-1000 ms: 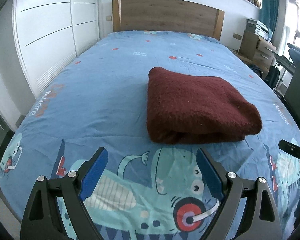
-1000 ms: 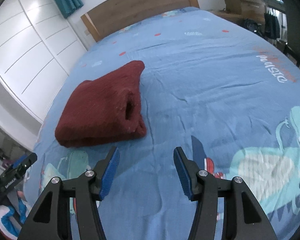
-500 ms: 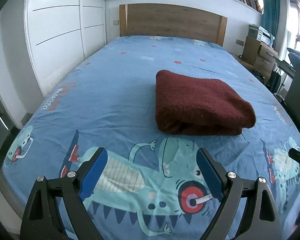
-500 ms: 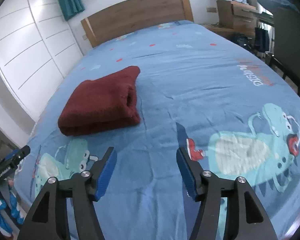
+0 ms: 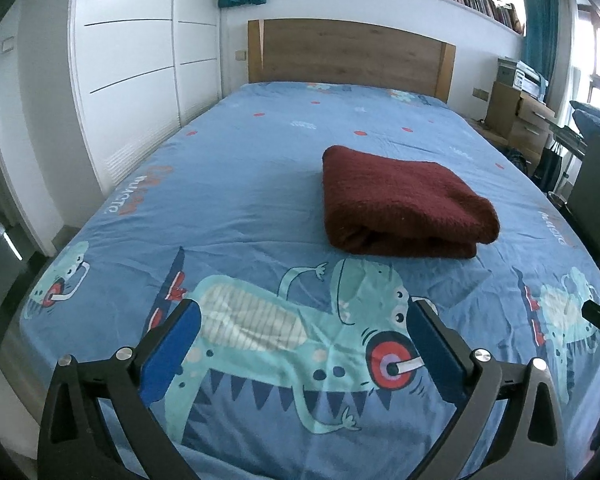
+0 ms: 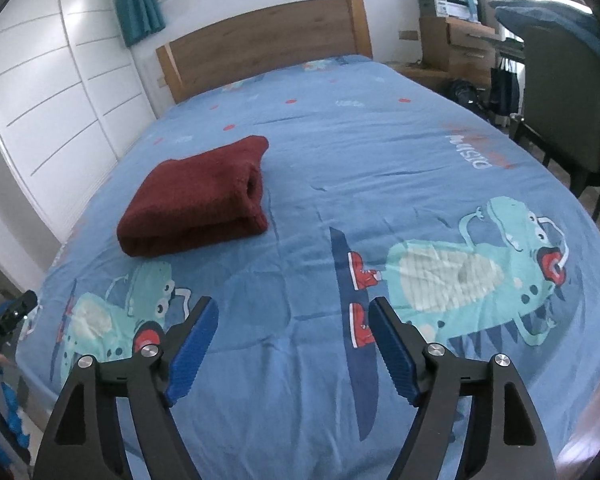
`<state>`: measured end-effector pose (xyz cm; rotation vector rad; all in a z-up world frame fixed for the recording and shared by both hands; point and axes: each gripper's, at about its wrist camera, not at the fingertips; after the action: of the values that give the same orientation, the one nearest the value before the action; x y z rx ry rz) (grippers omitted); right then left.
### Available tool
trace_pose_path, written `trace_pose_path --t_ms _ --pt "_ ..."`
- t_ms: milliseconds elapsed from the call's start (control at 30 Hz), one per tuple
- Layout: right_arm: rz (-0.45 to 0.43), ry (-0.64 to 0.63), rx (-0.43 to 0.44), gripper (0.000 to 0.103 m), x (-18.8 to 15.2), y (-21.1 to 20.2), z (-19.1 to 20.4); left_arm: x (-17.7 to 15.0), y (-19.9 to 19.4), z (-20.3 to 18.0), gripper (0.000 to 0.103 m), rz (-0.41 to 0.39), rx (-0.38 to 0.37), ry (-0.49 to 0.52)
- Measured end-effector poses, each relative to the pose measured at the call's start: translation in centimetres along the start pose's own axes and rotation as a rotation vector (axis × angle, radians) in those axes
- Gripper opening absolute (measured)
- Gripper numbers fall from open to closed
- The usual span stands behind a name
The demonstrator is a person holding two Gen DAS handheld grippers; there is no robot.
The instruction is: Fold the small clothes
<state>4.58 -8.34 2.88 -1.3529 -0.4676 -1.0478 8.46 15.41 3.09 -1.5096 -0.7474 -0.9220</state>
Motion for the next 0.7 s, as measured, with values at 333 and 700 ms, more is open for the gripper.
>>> trace_pose_path --t_ms 333,700 --pt "-0.050 -0.029 -0.049 0.085 -0.9 -2.5 0.2 -0.9 -2.0 0.3 0.101 -0.028 0.026 0.010" --pt "-0.129 -0.079 -0.103 0.103 -1.0 -5.2 0.5 -0.8 -4.6 0.2 0.101 -0.073 0.030 -0.001"
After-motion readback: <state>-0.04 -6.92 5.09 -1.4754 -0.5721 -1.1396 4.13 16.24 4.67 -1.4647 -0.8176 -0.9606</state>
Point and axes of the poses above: each gripper's, at about its wrist camera, not at the fingertips, and y roughly the way its jaws point, z to its left, x to its top, and after that the axes turned 13 degrees about -z, right-handed
